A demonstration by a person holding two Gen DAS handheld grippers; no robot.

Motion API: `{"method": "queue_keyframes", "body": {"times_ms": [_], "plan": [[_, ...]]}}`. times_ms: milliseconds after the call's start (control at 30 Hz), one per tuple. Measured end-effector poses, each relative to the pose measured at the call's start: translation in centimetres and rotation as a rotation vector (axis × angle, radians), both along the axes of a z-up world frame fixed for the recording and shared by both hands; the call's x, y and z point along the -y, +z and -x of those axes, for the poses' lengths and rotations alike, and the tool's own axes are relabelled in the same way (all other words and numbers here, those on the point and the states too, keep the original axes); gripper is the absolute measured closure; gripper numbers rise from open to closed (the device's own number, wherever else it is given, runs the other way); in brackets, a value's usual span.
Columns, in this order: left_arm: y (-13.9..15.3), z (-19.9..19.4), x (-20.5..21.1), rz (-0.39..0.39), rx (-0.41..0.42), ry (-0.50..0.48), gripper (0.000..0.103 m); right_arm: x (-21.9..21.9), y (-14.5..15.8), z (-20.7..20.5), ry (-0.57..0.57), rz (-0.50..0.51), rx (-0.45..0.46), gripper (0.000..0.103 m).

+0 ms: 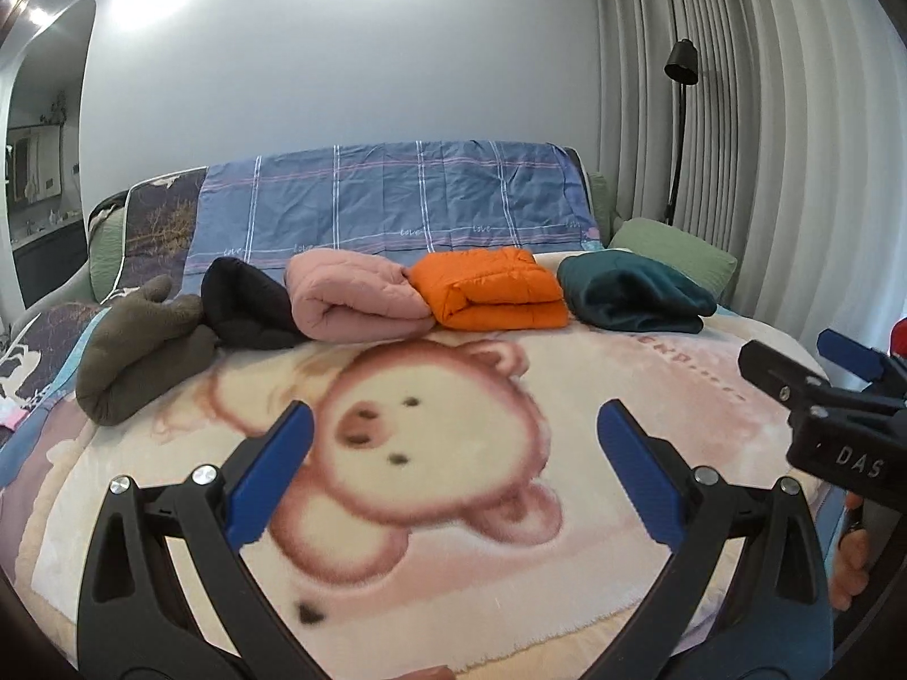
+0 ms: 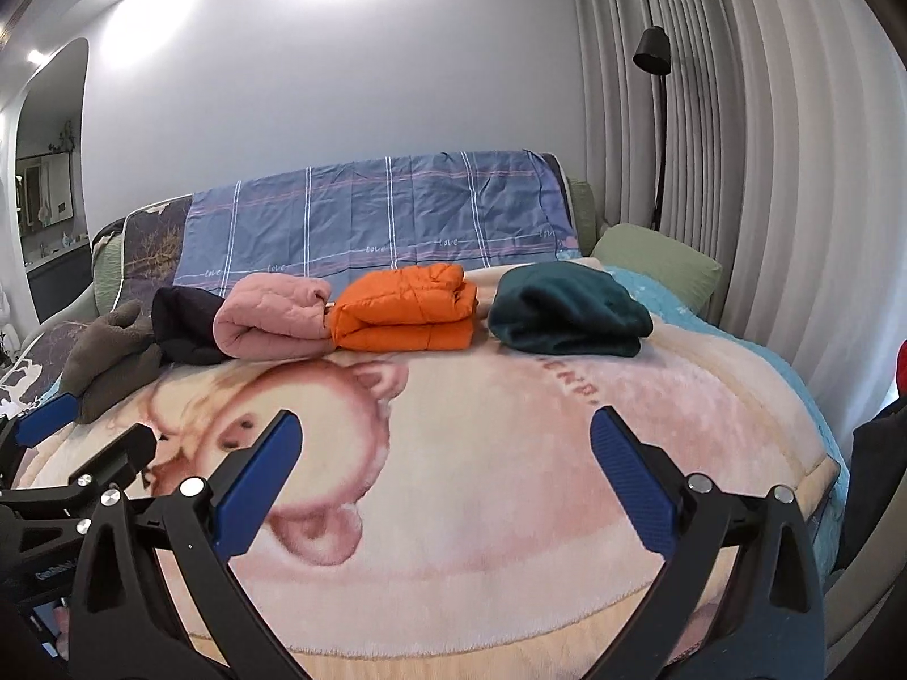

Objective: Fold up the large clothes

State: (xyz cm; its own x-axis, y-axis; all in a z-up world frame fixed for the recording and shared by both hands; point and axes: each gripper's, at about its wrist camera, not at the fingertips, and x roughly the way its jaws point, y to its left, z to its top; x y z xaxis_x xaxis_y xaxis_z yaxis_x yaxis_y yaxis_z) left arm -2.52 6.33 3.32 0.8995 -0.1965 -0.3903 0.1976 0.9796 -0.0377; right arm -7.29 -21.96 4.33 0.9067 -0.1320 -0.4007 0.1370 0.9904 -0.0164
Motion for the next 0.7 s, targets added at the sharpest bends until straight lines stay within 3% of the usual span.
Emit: {"method": "queue_keyframes", "body": {"times_ms": [400, 700], "plan": [[-0.4, 0.0, 1.3, -0.058, -0.009, 0.015, 0.002, 0.7, -0.5, 0.3, -0.03, 0.014, 0.006, 0.001], [-1.3, -0.7, 1.5, -0.052, -0.041, -0.002, 0.002, 0.7, -0.7, -0.2, -0.037, 0.029, 0.0, 0.001]]}}
